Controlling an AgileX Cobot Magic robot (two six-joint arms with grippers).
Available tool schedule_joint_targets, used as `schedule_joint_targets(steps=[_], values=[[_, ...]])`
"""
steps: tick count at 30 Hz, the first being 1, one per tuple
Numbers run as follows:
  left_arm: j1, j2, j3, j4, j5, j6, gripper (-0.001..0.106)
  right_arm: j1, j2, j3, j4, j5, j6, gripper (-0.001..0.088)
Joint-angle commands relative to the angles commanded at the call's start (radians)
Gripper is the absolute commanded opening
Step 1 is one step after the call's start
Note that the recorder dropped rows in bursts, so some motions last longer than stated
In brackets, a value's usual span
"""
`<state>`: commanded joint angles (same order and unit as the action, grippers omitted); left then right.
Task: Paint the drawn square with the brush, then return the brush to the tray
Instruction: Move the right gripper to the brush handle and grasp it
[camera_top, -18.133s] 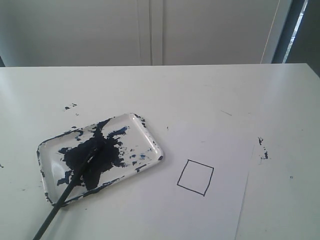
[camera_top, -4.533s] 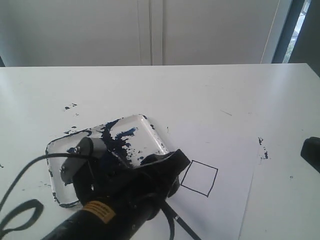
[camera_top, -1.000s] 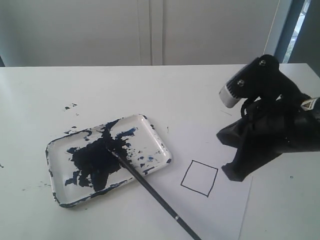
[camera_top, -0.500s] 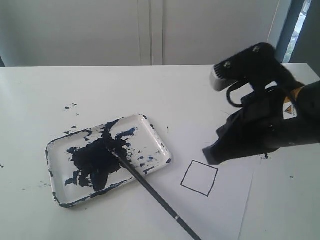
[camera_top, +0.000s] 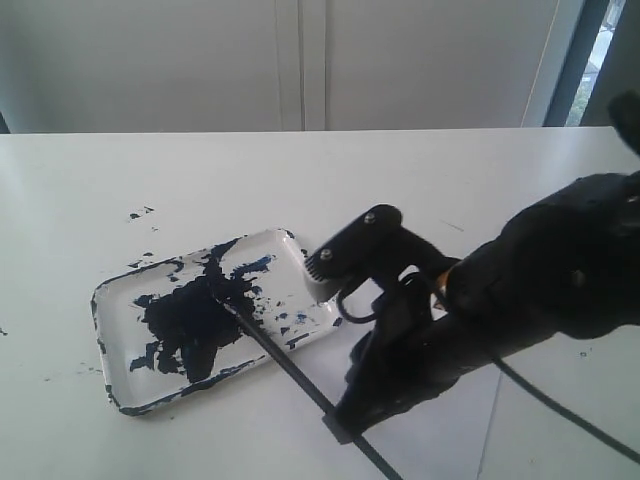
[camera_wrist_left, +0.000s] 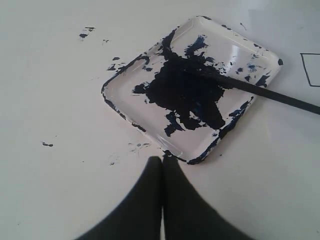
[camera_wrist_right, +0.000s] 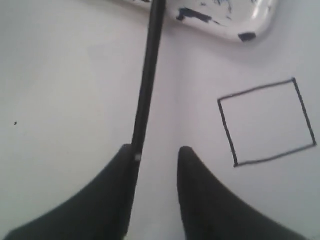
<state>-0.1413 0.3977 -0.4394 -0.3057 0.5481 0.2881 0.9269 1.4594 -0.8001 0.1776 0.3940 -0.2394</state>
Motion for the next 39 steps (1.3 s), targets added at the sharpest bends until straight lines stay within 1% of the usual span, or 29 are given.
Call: schedule_joint_targets(steps=[3,6,8,11,16,20,28,39], values=[[0.0,0.0,0.0,0.0,0.0,0.0,0.0,0.003,0.019,0.0,0.003,-0.08,0.007,0.0414],[0.0,0.0,0.0,0.0,0.0,0.0,0.0,0.003,0.038,0.003,0.003,-0.103,0.007,0.0412],[0.0,0.0,0.0,0.0,0.0,0.0,0.0,0.009,0.05,0.011,0.003,-0.118,0.007,0.0391],[0.0,0.0,0.0,0.0,0.0,0.0,0.0,0.027,0.061,0.043,0.007,-0.171,0.014,0.0365],[0.0,0.0,0.0,0.0,0.0,0.0,0.0,0.056,0.068,0.109,0.008,-0.249,0.026,0.0365],[0.0,0.0,0.0,0.0,0.0,0.0,0.0,0.055,0.068,0.15,0.008,-0.284,0.03,0.0365],[0.0,0.0,0.0,0.0,0.0,0.0,0.0,0.055,0.068,0.194,0.008,-0.304,0.03,0.0365],[0.0,0.0,0.0,0.0,0.0,0.0,0.0,0.055,0.083,0.196,0.006,-0.285,0.03,0.0365]])
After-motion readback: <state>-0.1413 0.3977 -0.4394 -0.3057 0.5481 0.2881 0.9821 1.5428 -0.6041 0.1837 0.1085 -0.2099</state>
